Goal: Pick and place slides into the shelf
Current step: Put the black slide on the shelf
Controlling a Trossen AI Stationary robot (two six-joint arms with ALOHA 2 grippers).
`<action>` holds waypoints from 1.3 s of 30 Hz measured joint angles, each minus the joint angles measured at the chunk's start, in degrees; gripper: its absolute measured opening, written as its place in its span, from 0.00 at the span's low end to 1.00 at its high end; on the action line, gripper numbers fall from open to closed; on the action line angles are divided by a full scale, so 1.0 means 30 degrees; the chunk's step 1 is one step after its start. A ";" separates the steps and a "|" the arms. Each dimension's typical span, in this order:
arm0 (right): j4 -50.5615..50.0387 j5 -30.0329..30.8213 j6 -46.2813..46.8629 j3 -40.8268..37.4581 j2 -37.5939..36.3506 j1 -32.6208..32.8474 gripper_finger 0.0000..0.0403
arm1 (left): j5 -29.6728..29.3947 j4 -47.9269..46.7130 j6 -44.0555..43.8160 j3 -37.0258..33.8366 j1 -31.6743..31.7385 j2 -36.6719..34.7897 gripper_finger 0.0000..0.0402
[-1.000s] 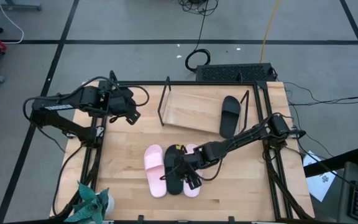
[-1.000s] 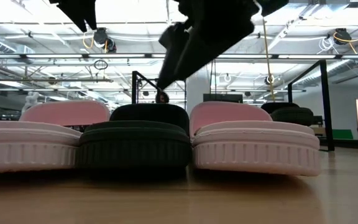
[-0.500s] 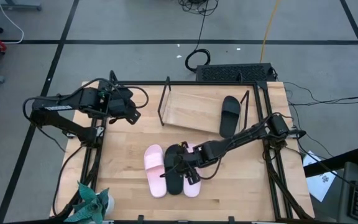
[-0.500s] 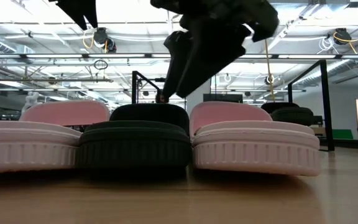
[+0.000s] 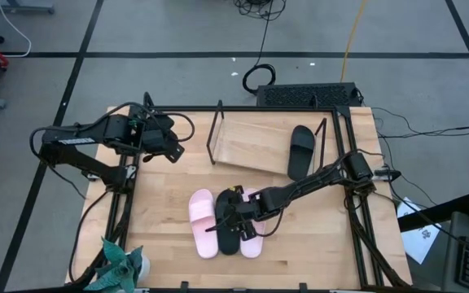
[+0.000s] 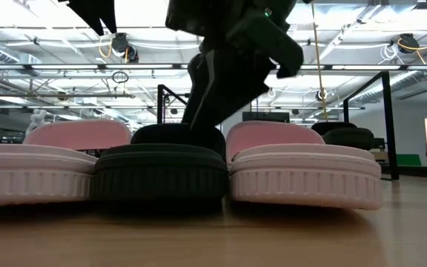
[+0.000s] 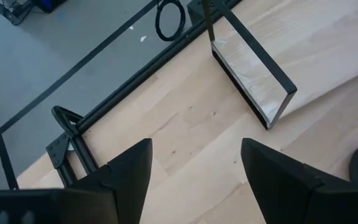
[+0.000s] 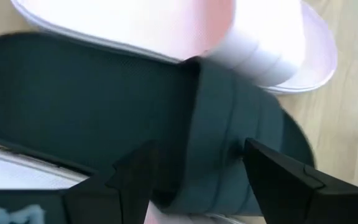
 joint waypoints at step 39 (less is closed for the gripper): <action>0.0266 1.0945 -0.1907 0.2908 0.1440 0.0137 0.01 | -0.0061 -0.0022 0.0930 0.0000 -0.0073 0.0000 0.62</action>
